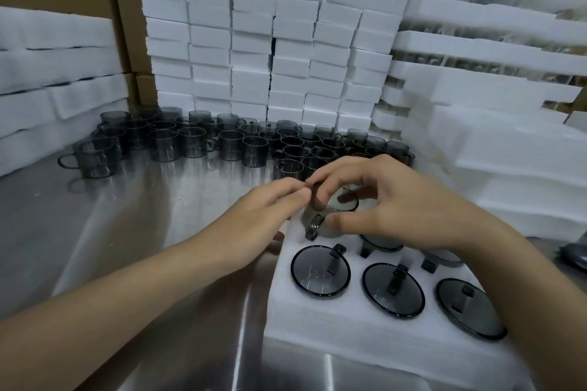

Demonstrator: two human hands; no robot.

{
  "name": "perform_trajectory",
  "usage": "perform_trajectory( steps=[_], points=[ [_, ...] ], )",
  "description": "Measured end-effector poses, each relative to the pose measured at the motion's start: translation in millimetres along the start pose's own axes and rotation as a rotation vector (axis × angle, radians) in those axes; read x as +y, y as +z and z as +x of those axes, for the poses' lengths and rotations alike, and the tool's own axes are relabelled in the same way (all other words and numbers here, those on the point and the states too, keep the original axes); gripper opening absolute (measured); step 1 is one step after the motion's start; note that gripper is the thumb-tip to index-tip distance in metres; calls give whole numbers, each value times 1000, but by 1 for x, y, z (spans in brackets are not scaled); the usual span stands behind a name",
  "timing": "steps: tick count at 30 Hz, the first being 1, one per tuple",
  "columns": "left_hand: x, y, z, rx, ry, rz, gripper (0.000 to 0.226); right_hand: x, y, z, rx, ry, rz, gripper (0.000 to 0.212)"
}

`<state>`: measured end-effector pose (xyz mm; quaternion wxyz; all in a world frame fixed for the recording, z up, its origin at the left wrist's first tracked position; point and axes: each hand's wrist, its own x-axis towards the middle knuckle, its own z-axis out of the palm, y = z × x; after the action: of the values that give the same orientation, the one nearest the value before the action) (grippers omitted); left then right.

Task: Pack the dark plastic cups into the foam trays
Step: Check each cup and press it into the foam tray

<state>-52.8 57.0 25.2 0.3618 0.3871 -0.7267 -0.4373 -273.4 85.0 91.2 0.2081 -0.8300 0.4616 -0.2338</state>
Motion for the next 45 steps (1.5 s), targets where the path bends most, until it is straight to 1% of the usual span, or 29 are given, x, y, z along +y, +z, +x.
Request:
perform_trajectory(
  steps=[3, 4, 9, 12, 16, 18, 21, 24, 26, 28, 29, 31, 37, 41, 45],
  points=[
    [-4, 1, 0, -27, 54, 73, 17, 0, 0, 0, -18, 23, -1, 12],
    [-5, 1, 0, -34, 65, 84, 18, -1, 0, 0, -23, 27, -14, 12],
    [-12, -1, 1, -52, 74, 112, 35, -1, 0, -1, -8, 3, -104, 13],
    [-11, -4, 3, -113, 43, 71, 43, -1, 2, -1, 17, 7, -135, 16],
    [-10, -5, 3, -178, 21, -5, 35, -3, 5, -2, 51, 9, -194, 20],
    [-11, -6, 5, -184, 26, -1, 33, -4, 5, -2, 18, 3, -200, 19],
    [-13, -10, 7, -219, 34, 13, 42, -6, 7, -1, -35, -12, -209, 18],
    [-12, -14, 7, -238, 36, 22, 45, -5, 7, -1, -55, -17, -220, 16],
    [-12, -14, 7, -246, 45, 47, 46, -3, 3, -3, -28, -3, -147, 22],
    [-12, -14, 7, -236, 50, 68, 47, -1, -1, -4, 15, 4, -92, 36],
    [-11, -13, 7, -229, 51, 76, 47, 1, -3, -5, 26, 9, -114, 42],
    [-11, -13, 7, -221, 49, 89, 48, 4, -5, -4, 17, 39, -159, 48],
    [-11, -15, 6, -223, 42, 156, 48, 13, -2, 1, -10, 89, -180, 49],
    [-10, -13, 4, -217, 43, 191, 46, 16, 3, 3, -55, 142, -194, 55],
    [-9, -10, 6, -185, 12, 53, 44, 20, 4, 2, -8, 122, -157, 53]
  ],
)
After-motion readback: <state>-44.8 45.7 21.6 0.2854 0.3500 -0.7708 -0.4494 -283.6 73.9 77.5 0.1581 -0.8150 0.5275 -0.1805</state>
